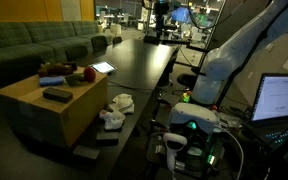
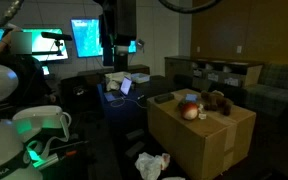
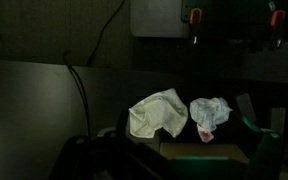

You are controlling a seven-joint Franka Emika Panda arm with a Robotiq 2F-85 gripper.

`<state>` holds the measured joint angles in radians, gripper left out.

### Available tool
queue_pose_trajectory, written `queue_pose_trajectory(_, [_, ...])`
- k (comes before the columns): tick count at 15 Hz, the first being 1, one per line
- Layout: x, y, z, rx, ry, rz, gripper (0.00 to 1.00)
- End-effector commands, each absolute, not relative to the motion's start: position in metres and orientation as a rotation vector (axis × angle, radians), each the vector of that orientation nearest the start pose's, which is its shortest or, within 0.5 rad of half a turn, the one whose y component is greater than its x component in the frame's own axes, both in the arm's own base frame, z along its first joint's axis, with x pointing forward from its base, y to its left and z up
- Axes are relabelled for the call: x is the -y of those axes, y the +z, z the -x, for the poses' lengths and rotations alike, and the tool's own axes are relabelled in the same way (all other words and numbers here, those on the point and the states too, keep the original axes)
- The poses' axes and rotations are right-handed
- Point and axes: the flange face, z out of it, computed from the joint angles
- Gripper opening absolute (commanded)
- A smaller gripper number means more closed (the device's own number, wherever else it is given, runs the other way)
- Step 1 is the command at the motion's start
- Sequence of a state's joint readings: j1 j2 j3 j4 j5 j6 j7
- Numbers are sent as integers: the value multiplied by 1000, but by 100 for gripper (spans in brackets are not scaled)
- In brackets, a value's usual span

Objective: Switch all the objects from the box and the table

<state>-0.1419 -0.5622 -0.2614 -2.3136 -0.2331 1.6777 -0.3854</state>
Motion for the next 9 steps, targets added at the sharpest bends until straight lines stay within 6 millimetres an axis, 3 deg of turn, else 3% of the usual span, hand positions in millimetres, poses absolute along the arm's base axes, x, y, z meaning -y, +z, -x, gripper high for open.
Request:
queue_pose_trajectory(1, [182,538,-335,98,176,3191,100])
queue_pose_trajectory(9, [182,540,-335,103,162,3194,100])
